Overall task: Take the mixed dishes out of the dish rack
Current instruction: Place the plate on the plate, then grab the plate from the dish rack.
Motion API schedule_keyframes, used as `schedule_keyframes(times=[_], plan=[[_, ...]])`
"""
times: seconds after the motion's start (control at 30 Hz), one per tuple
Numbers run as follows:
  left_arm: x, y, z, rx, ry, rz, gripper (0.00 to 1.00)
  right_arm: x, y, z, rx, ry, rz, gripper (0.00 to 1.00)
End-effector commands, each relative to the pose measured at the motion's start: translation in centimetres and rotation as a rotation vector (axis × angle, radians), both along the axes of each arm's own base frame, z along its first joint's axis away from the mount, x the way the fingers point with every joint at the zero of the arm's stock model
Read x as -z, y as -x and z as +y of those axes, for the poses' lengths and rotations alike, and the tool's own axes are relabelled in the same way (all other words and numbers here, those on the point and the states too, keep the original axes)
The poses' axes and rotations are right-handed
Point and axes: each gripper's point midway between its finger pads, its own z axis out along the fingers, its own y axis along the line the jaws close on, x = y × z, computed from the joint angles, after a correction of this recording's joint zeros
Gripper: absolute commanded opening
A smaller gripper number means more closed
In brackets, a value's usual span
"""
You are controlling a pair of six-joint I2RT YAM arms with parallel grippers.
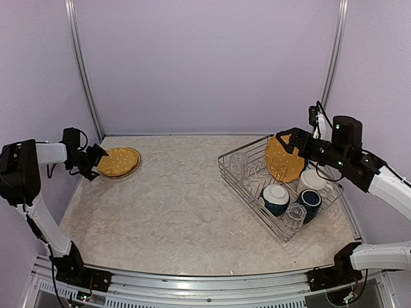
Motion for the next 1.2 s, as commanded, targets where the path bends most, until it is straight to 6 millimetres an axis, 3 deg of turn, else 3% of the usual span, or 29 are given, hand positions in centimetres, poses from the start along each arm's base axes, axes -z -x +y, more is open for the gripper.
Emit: schedule_keyframes(times=[0.0,0.07,0.2,0.37,0.43,0.57,0.67,0.8,0.93,1.07,1.17], plan=[[-0.8,1.1,0.0,-0.017,-0.048,0.001,0.98,0.6,0.3,-1.6,0.051,0.071,0.012,1.0],[-1.7,1.5,-0.6,-0.01,-0.061,-0.015,0.99,0.9,0.2,-2.3,0.079,0.134,0.026,1.0],[-5.9,2.1,-3.1,0.054,-0.051,-0.113,0.99,1.7,-0.2,-4.3,0.153,0.282,0.075,1.0],[-15.0,3.4,-7.9,0.217,-0.122,-0.302,0.99,3.7,-1.2,-6.4,0.219,0.497,0.17,1.0],[-18.4,4.4,-11.0,0.326,-0.164,-0.375,0.99,4.9,-1.7,-7.0,0.227,0.58,0.212,1.0],[-24.2,6.8,-14.8,0.484,-0.237,-0.492,0.99,7.0,-2.7,-8.1,0.265,0.705,0.291,1.0],[-26.9,7.9,-17.0,0.566,-0.29,-0.571,0.99,7.6,-3.4,-8.6,0.289,0.753,0.309,1.0],[-28.2,9.0,-20.6,0.68,-0.388,-0.665,0.99,8.1,-4.7,-8.8,0.314,0.799,0.331,0.99],[-27.0,9.5,-23.3,0.789,-0.435,-0.685,0.99,8.8,-6.0,-8.4,0.312,0.814,0.35,0.93],[-25.3,9.9,-23.6,0.819,-0.431,-0.663,0.99,9.0,-7.4,-8.2,0.326,0.815,0.352,0.81],[-25.0,10.6,-23.3,0.817,-0.434,-0.674,0.99,9.3,-8.3,-8.5,0.348,0.831,0.365,0.78]])
